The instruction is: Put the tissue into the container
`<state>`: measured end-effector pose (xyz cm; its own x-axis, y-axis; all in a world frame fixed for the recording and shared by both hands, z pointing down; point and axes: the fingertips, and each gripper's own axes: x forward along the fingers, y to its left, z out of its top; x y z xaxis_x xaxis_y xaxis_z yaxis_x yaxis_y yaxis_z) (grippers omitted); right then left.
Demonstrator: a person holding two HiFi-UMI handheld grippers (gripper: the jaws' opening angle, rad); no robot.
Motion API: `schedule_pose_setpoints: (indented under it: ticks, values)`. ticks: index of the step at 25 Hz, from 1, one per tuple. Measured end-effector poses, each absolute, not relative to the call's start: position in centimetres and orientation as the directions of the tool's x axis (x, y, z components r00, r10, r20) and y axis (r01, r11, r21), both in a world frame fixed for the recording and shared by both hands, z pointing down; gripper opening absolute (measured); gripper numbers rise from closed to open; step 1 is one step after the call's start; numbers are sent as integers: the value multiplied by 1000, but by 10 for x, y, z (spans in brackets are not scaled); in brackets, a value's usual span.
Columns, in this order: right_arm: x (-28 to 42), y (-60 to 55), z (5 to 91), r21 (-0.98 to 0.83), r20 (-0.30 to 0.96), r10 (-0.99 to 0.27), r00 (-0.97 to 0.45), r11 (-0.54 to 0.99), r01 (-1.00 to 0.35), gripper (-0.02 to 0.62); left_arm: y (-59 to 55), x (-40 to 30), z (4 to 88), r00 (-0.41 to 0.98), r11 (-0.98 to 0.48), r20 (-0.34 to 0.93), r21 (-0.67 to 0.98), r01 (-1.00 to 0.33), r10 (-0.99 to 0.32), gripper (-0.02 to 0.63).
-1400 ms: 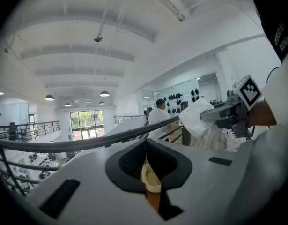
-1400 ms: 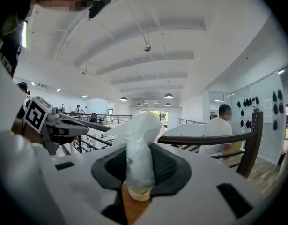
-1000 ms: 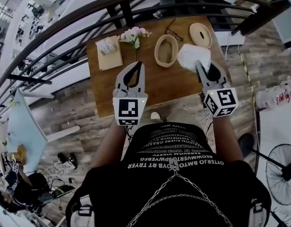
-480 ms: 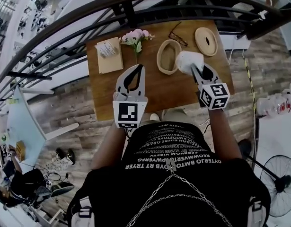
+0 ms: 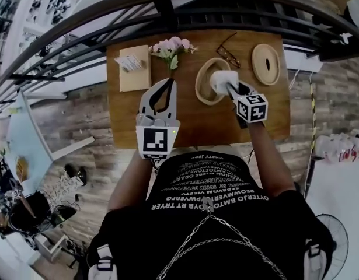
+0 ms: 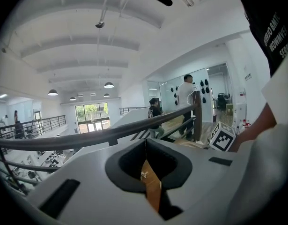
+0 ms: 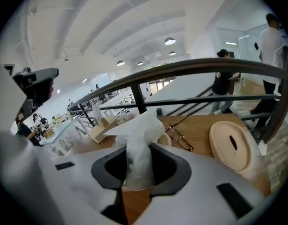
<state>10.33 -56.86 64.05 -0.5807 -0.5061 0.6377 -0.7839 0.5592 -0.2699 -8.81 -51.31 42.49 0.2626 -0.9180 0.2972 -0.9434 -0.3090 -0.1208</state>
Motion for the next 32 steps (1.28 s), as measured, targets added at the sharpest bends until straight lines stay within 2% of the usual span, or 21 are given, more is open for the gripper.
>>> schedule_pose_setpoints:
  ticks: [8,11,13,16,18,19,24,25,27,29,30,32]
  values:
    - [68,-581,716,-338,750,-250,-613,652,-679,110,-537,-84,454,213,-271,361,-118,-955,-908,29]
    - [58,-581,738,-333,804,-160,-573,677,-657,112,-535,-86,461,193,-254,381,-115,-960,-904,29]
    - [57,-584,743,-302,835,-143,-531,689,-659,118,-532,-87,466,186,-249,392,-116,-962,-901,29]
    - [56,-584,747,-201,867,-176,-466,732,-651,169,-526,-88,467,182,-245,397,-113,-963,-900,29]
    - [58,-585,744,-118,863,-240,-444,759,-640,283,-522,-86,462,187,-249,388,-116,-962,-903,29]
    - [60,-586,740,-93,851,-276,-448,759,-645,309,-519,-85,458,191,-252,380,-119,-960,-905,29]
    - [89,-585,678,-38,745,-465,-478,686,-726,327,-497,-90,439,208,-263,336,-127,-956,-919,29]
    - [95,-582,658,-36,713,-502,-490,671,-740,306,-494,-91,436,212,-265,330,-125,-956,-920,29]
    - [106,-575,614,-24,639,-576,-510,648,-761,171,-488,-93,430,219,-269,319,-122,-955,-922,29]
    - [115,-566,566,20,554,-657,-512,624,-781,69,-482,-96,421,231,-276,294,-122,-953,-928,29]
    - [118,-561,542,42,503,-698,-510,609,-792,31,-480,-98,415,237,-278,280,-120,-953,-930,29]
    - [123,-546,494,72,394,-764,-512,581,-811,15,-472,-102,402,241,-277,257,-115,-954,-936,29]
